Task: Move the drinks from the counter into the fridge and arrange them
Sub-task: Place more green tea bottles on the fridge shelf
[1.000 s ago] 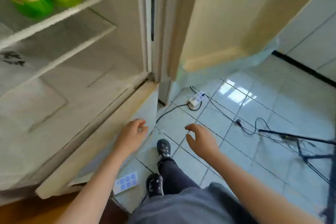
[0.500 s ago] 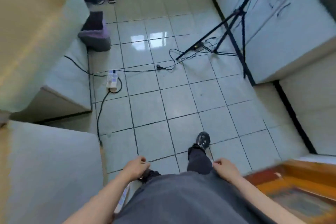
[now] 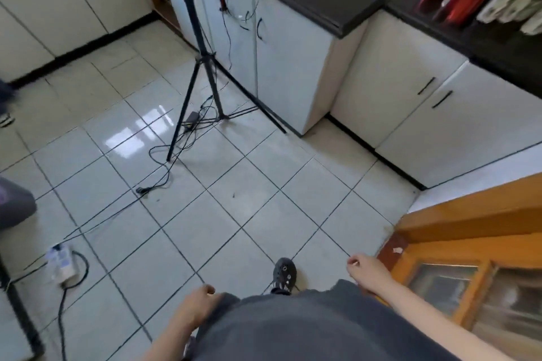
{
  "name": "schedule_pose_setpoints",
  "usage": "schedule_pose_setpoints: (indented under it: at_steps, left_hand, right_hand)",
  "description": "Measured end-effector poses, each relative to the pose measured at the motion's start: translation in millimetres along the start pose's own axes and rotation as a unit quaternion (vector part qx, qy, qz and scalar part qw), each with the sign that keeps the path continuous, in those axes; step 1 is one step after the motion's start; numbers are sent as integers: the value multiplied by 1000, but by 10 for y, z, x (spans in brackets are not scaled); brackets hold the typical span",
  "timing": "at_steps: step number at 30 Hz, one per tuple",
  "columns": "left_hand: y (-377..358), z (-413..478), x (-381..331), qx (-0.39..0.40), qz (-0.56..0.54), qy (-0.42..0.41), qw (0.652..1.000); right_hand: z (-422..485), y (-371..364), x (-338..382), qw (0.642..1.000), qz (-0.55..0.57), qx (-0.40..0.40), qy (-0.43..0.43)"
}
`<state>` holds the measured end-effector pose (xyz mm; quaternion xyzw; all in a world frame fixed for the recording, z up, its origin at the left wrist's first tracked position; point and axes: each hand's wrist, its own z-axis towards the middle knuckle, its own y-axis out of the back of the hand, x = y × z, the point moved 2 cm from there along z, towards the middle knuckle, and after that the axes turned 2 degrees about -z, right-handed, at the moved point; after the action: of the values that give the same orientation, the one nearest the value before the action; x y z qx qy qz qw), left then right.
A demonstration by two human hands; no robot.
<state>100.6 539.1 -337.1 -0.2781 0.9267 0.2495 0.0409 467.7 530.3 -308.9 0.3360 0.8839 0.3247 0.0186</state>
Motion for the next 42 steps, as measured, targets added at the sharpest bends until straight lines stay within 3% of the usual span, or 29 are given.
schedule_pose_setpoints:
  at_steps: [8, 13, 16, 19, 23, 28, 31, 36, 39, 42]
  left_hand:
    - [104, 207, -2034, 24, 123, -155, 980]
    - [141, 572, -2627, 87, 46, -102, 990]
    - [229, 908, -3046, 105, 67, -62, 990]
    - [319, 1279, -3719, 101, 156, -71, 980]
    - [445, 1649, -5023, 110, 236, -146, 954]
    - [489, 1746, -6720, 71, 275, -264, 922]
    - [445, 1742, -7400, 64, 307, -285, 906]
    - [202, 1635, -7831, 119, 194, -241, 944]
    - [7, 1620, -7869, 153, 128, -180, 963]
    - [-167, 1552, -8073, 135, 62, -158, 976]
  right_hand:
    - [421, 682, -784, 975, 195, -39, -99]
    - [371, 611, -973, 966, 215, 61, -129]
    - [226, 814, -1047, 947, 270, 103, -144]
    - [177, 1139, -1263, 906, 366, -3, -211]
    - [608, 1774, -1647, 894, 345, -6, -286]
    - [1140, 2614, -1746, 864, 407, -136, -264]
    - [1359, 2960, -1664, 858, 429, -150, -240]
    - [1650, 3162, -1763, 884, 396, -94, -230]
    - [1841, 3413, -2057, 894, 372, -113, -224]
    - [2027, 3956, -2457, 896, 352, -157, -221]
